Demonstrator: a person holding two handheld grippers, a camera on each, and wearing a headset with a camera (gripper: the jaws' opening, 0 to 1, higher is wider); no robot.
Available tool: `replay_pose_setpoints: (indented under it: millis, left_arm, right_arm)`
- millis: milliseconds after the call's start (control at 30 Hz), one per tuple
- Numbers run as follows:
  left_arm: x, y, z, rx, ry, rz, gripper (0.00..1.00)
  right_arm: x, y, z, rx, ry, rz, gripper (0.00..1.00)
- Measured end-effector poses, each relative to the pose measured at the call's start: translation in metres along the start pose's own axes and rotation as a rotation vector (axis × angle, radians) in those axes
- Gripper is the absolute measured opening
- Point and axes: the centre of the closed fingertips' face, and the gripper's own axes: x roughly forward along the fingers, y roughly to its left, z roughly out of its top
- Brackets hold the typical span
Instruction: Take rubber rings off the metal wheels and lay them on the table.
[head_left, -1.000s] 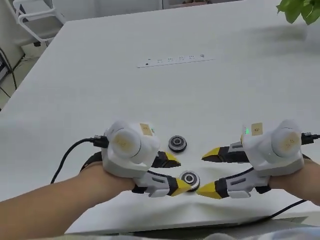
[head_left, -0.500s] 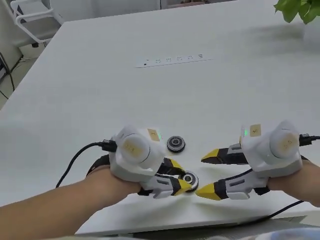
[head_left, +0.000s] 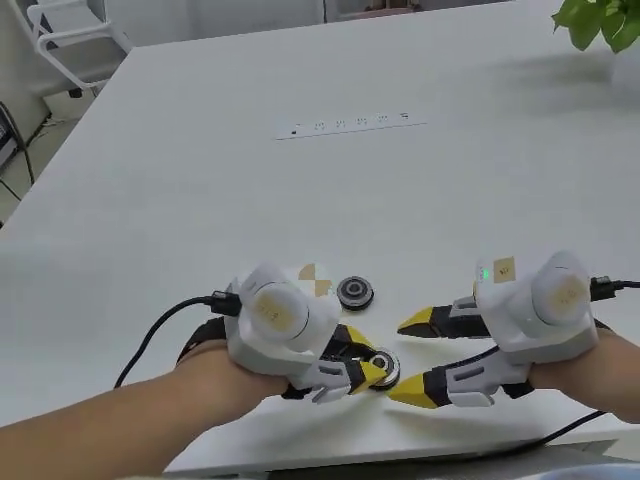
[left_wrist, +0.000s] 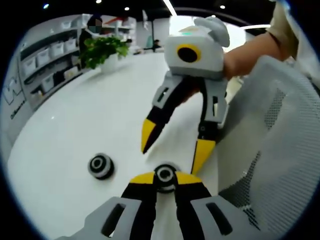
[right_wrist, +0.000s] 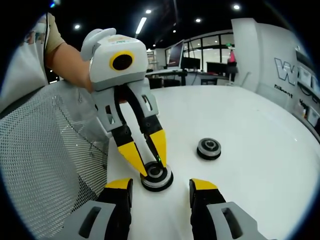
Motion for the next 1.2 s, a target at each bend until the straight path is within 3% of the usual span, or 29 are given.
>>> replay_pose_setpoints:
  millis: [400, 667, 1200]
  left_arm:
    - [-0.003, 0.0, -0.003, -0.02, 0.004, 0.011, 0.14]
    - [-0.004, 0.0, -0.003, -0.029, 0.004, 0.021, 0.14]
    - [-0.005, 0.0, -0.004, -0.037, -0.003, 0.032, 0.13]
  right_arm:
    - [0.017, 0.005, -0.004, 0.014, 0.011, 0.034, 0.36]
    - [0.015, 0.013, -0.001, 0.017, -0.008, 0.041, 0.26]
    - [0.008, 0.012, -0.004, 0.047, -0.021, 0.021, 0.21]
